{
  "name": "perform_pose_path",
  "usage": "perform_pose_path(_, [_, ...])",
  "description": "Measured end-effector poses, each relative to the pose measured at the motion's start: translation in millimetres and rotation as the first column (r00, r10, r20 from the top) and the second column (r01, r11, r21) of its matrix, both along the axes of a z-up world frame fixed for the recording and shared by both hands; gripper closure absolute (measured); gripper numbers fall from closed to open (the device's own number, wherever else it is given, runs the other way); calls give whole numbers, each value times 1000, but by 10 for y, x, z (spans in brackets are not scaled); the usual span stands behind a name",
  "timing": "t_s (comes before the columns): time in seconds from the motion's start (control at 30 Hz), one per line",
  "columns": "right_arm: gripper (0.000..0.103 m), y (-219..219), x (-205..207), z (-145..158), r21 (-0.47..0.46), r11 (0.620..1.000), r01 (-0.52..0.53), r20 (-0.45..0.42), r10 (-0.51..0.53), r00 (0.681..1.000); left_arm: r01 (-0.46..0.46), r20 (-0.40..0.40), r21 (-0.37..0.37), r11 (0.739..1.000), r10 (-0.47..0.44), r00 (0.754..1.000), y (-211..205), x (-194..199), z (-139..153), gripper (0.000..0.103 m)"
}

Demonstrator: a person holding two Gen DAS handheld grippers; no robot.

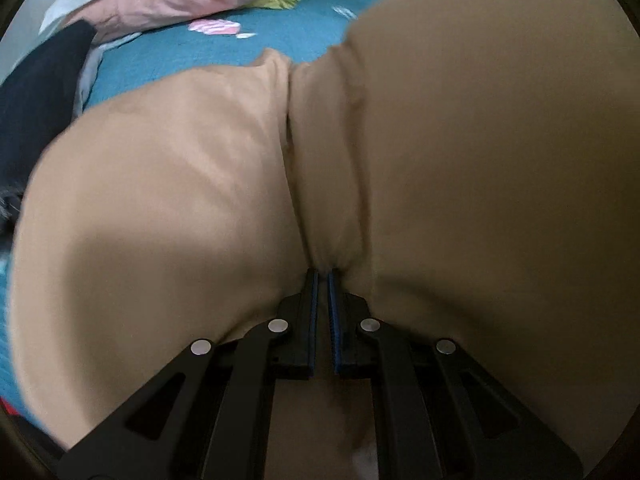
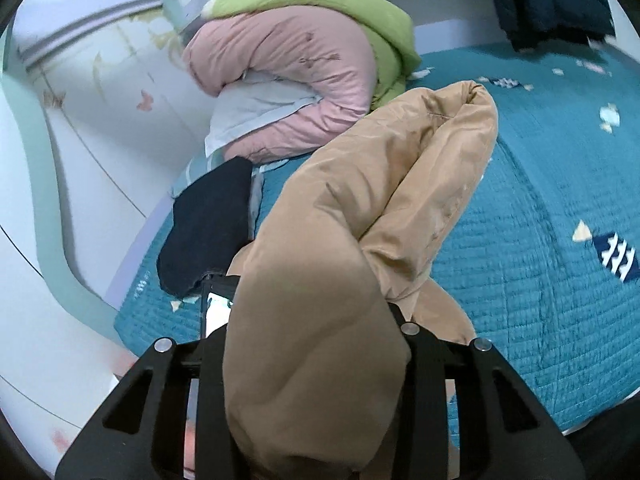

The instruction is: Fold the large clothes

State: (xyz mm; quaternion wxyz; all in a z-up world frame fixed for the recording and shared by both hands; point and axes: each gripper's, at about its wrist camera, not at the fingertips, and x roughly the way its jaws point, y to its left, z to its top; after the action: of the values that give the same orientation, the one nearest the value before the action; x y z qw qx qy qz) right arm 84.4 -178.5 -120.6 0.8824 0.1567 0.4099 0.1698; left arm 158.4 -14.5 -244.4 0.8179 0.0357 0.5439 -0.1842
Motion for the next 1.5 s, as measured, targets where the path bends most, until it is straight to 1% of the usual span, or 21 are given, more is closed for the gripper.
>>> perform_pose_path(0.07, [69,142,20,17,-41,999,-12,0,12,1000,7,-40,-49,999,-9,999,172,-76,140,94])
perform_pose_path(0.1, [69,205,35,17,-65,998,-18,-1,18,1000,0,-43,-64,998,-3,999,258,-91,184,93])
perform_pose_path(0.13, [69,316,50,10,-106,994,-31,-2,31,1000,-11,-37,-73,997,9,999,372,-116,252,90])
perform_pose_path(0.2, [69,546,65,-20,-175,983,-64,-4,64,998,-40,-2,-67,997,40,999,558,-129,362,77])
perform_pose_path(0.23, [69,621,57,-41,-192,978,-79,-6,79,997,-73,24,-58,996,74,997,676,-119,418,67])
perform_pose_path(0.27, [68,733,59,-66,-215,972,-99,-11,99,995,-109,40,-50,993,111,993,796,-99,455,63])
perform_pose_path(0.43, [67,1187,126,-244,-312,933,-177,-48,171,984,-235,42,-46,971,237,971,1340,3,495,63])
perform_pose_path(0.53, [67,1400,207,-389,-318,925,-207,-78,192,978,-316,31,-67,946,318,947,1685,40,504,63])
perform_pose_path(0.6, [65,1548,262,-519,-333,916,-225,-104,201,974,-344,41,-70,936,348,937,1854,21,519,63])
perform_pose_path(0.63, [63,1602,282,-562,-333,914,-231,-113,204,972,-351,43,-73,934,354,934,1935,96,518,63])
perform_pose_path(0.7, [55,1677,328,-658,-292,925,-243,-145,209,967,-374,42,-89,923,378,925,2066,105,513,63])
perform_pose_path(0.73, [54,1680,340,-690,-265,933,-244,-162,206,965,-386,39,-87,919,390,920,2119,117,495,63])
perform_pose_path(0.83, [46,1692,336,-702,-195,946,-257,-192,221,956,-393,29,-97,914,398,917,2262,133,466,63])
perform_pose_path(0.9, [36,1649,315,-654,-104,956,-276,-212,250,945,-401,37,-101,910,406,913,2324,84,482,63])
perform_pose_path(1.07, [34,1580,289,-564,48,960,-277,-254,280,926,-432,24,-134,892,439,898,2468,98,490,63])
perform_pose_path(1.13, [34,1540,265,-587,95,960,-264,-282,280,918,-439,24,-133,888,446,895,2506,100,485,63])
perform_pose_path(1.2, [34,1508,224,-632,145,954,-262,-319,296,900,-446,22,-141,884,453,891,2500,85,490,63])
perform_pose_path(1.27, [34,1514,159,-676,160,949,-271,-337,311,889,-446,23,-150,882,454,891,2484,70,501,63])
perform_pose_path(1.4, [34,1597,48,-727,138,943,-304,-357,334,873,-408,35,-179,895,420,907,2329,53,559,63])
perform_pose_path(1.43, [34,1599,31,-734,138,942,-306,-358,335,872,-389,36,-200,899,404,914,2280,43,589,63])
perform_pose_path(1.5, [34,1587,15,-739,130,946,-298,-360,325,874,-349,46,-248,904,370,928,2215,20,679,56])
